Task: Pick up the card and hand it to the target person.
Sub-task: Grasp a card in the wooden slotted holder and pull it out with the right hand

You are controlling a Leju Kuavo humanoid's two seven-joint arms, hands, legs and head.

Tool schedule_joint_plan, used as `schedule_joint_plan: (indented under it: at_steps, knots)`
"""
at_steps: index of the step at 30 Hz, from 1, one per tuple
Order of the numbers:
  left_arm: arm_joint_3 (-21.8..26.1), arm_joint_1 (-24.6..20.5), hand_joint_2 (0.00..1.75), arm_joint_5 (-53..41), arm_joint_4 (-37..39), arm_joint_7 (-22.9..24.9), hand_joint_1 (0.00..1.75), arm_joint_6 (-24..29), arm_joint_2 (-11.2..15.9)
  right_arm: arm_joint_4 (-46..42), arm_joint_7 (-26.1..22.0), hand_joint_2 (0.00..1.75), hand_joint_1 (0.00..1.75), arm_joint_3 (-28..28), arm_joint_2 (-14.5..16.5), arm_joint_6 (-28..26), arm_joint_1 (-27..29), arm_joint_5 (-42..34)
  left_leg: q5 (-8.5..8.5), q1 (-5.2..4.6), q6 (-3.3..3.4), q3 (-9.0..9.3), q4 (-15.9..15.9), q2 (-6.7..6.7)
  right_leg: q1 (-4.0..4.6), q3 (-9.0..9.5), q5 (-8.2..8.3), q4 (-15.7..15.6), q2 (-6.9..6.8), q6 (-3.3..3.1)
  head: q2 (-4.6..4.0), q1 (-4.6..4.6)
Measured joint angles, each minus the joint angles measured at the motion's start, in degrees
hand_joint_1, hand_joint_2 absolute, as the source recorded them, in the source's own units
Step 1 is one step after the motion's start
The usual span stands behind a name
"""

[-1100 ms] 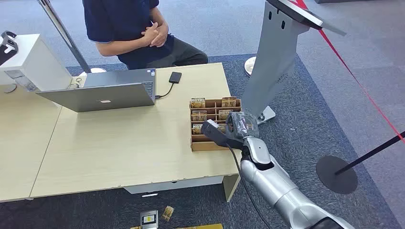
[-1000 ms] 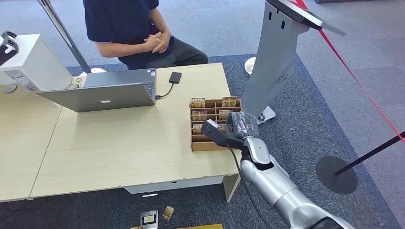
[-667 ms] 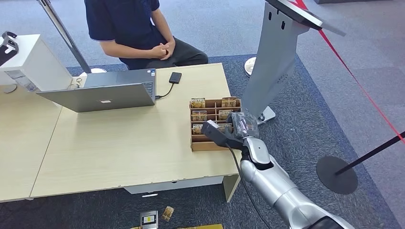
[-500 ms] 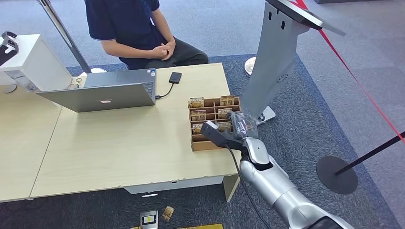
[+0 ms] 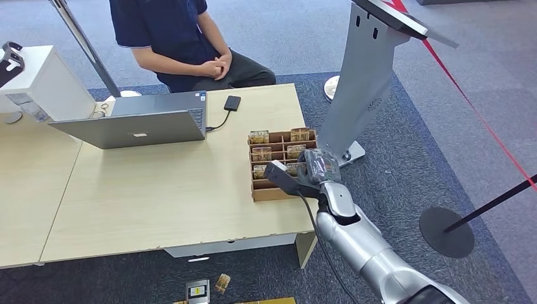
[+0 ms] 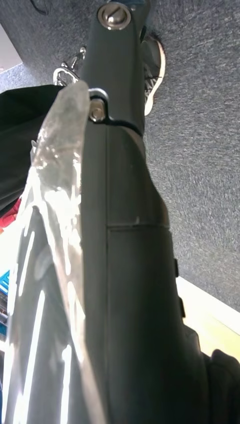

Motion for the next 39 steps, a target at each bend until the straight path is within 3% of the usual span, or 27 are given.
schedule_joint_plan:
  at_steps: [10, 22, 28, 39]
  knots:
    - [0.0, 0.0, 0.00, 0.1, 0.0, -0.2, 0.00, 0.0, 0.0, 0.1, -0.1, 1.75, 1.35, 0.1, 0.2, -1.6, 0.0, -0.1, 0.00, 0.00, 0.00, 0.01, 0.0, 0.00, 0.00, 0.00, 0.00, 0.0, 0.00, 0.00, 0.00, 0.01]
    - [0.0, 0.0, 0.00, 0.5, 0.0, -0.2, 0.00, 0.0, 0.0, -0.1, -0.1, 1.75, 1.60, 0.2, 0.0, -1.2, 0.0, 0.1, 0.00, 0.00, 0.00, 0.01, 0.0, 0.00, 0.00, 0.00, 0.00, 0.0, 0.00, 0.00, 0.00, -0.01]
    - [0.0, 0.2, 0.00, 1.1, 0.0, -0.3, 0.00, 0.0, 0.0, -3.6, -0.6, 1.75, 1.74, 0.2, -0.9, 3.2, 0.1, 0.3, 0.00, 0.00, 0.00, 0.00, 0.0, 0.00, 0.00, -0.01, 0.00, 0.0, 0.00, 0.00, 0.00, 0.01]
    - [0.0, 0.7, 0.00, 2.4, 0.0, -0.6, 0.00, 0.0, 0.1, -16.6, -4.0, 1.75, 1.75, -0.2, -4.5, 16.9, -0.3, -3.9, 0.00, 0.00, 0.00, 0.00, 0.0, 0.00, -0.01, -0.01, 0.00, 0.0, 0.00, 0.00, 0.00, 0.01]
